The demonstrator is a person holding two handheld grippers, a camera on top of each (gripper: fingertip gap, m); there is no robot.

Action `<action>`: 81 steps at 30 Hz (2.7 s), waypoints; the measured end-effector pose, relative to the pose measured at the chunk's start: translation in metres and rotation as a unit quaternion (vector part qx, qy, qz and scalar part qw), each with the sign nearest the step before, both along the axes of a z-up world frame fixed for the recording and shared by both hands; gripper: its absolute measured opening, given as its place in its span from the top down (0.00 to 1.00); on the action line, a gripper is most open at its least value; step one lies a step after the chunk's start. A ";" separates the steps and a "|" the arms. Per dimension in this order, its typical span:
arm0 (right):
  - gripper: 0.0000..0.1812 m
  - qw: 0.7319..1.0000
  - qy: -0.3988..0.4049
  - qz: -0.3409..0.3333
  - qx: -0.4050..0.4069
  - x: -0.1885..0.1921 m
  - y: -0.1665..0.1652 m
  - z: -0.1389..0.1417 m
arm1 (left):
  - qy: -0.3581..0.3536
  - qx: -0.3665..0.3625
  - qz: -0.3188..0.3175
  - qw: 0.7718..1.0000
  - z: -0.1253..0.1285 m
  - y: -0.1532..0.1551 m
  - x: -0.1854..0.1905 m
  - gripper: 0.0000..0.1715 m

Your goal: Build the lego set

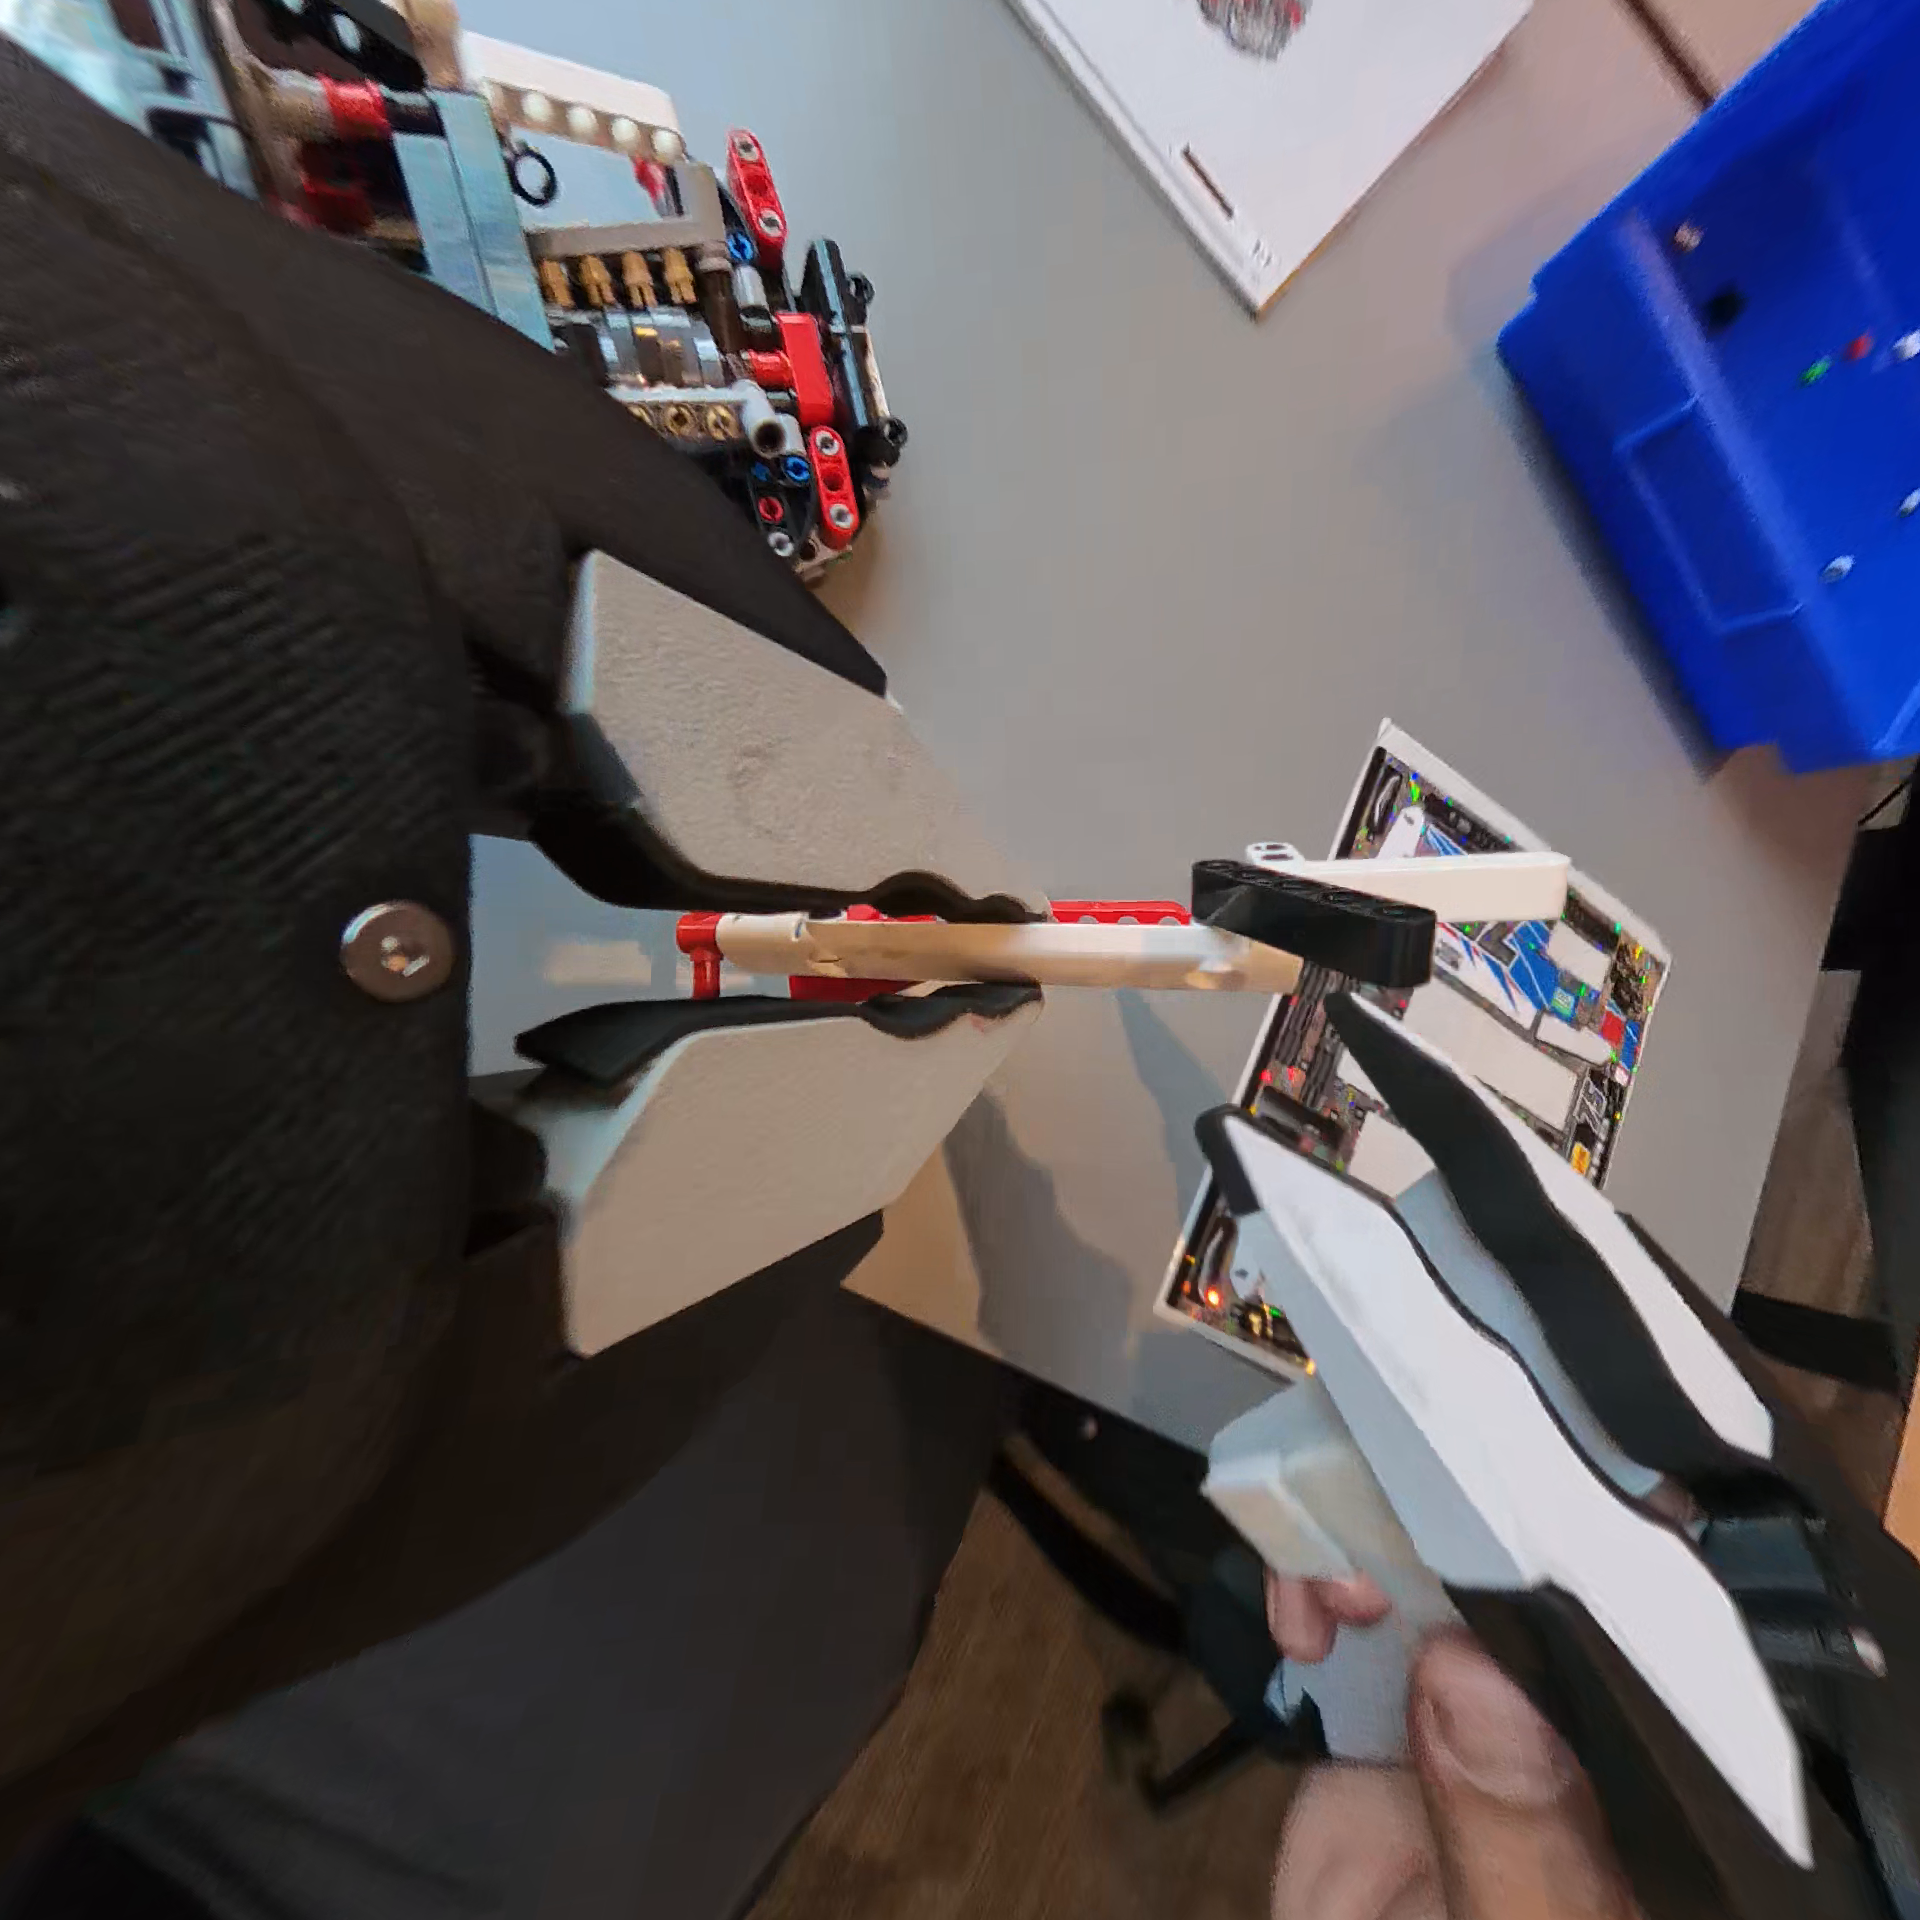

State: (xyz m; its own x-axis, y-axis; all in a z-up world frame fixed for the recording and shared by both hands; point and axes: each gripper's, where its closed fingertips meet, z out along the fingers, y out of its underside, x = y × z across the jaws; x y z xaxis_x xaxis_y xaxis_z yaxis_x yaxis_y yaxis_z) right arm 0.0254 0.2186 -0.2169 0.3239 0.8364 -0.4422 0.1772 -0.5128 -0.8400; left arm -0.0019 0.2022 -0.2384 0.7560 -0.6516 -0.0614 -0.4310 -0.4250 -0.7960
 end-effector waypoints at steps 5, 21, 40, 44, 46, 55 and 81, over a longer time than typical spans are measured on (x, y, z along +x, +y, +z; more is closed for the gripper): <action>0.72 0.985 -0.100 0.006 0.139 -0.006 -0.007 -0.012 | 0.174 0.035 -0.027 0.984 -0.020 -0.008 -0.023 0.96; 0.64 0.977 -0.189 -0.019 0.098 -0.008 0.005 -0.069 | 0.229 0.084 0.036 0.969 -0.027 -0.021 -0.021 0.65; 0.79 0.902 -0.274 0.174 0.284 -0.066 -0.051 -0.041 | -0.003 -0.049 -0.053 0.997 -0.058 -0.200 -0.073 0.71; 0.89 0.888 -0.283 0.208 0.295 -0.088 -0.049 -0.047 | -0.024 -0.043 -0.067 0.997 -0.054 -0.195 -0.067 0.69; 0.89 0.889 -0.283 0.226 0.281 -0.090 -0.047 -0.050 | -0.014 -0.039 -0.068 0.997 -0.057 -0.192 -0.063 0.70; 0.95 0.848 -0.304 0.303 0.311 -0.104 -0.043 -0.059 | -0.007 -0.001 -0.050 0.999 -0.039 -0.143 -0.030 0.70; 0.97 0.886 -0.173 0.299 0.310 -0.031 -0.072 -0.048 | 0.099 0.014 0.032 0.994 -0.050 -0.040 -0.029 0.62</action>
